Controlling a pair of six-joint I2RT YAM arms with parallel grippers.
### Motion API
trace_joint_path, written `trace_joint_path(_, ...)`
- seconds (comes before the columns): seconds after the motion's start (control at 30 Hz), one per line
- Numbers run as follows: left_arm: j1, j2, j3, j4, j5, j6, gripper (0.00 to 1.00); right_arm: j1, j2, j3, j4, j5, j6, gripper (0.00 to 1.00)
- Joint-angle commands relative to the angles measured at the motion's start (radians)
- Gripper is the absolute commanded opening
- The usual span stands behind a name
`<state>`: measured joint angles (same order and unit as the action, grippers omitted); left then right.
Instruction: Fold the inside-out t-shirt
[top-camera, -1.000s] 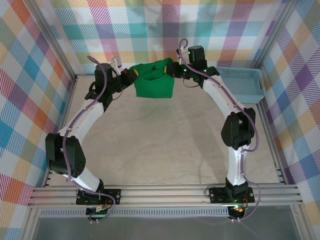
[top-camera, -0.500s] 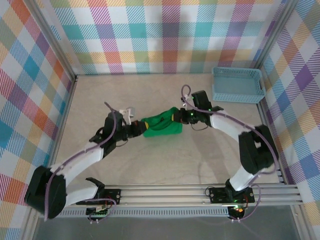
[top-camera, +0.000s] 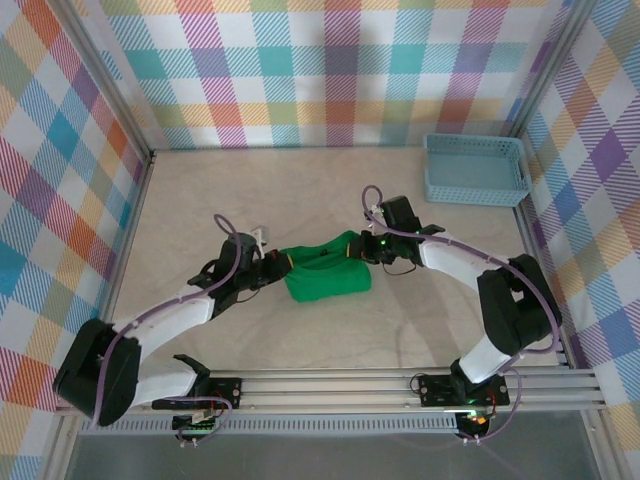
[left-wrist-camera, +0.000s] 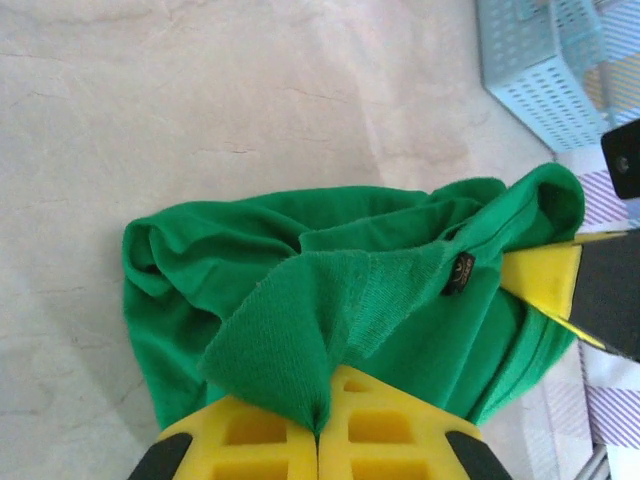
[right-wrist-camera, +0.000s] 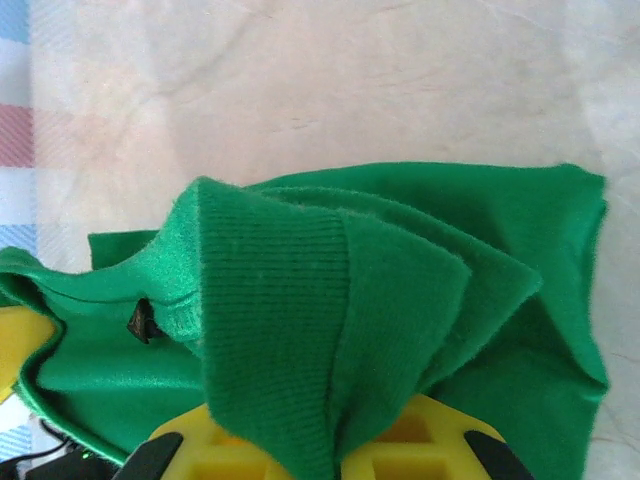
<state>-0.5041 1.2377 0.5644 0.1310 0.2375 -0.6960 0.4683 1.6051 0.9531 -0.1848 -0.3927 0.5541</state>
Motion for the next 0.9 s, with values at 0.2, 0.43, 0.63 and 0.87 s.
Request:
trace_joint_path(0.2,-0.013,0.192,0.12,-0.076,-0.129,-0.002,0.0,-0.002,0.127,0.11,-0.044,0.103,-0.017,0.11)
trace_joint_path(0.43,-0.013,0.304,0.158,-0.158,-0.219,-0.019,0.08,-0.002,0.185,0.153,-0.076,0.162,-0.062,0.35)
trace_joint_path(0.63,-0.013,0.23,0.193,-0.275,-0.234,-0.01,0.47,-0.002,0.117,0.187,-0.191,0.214,-0.102,0.58)
trace_joint_path(0.87,-0.042,0.046,0.136,-0.321,-0.194,-0.034,0.72,0.041,-0.068,0.061,-0.213,0.184,-0.094,0.68)
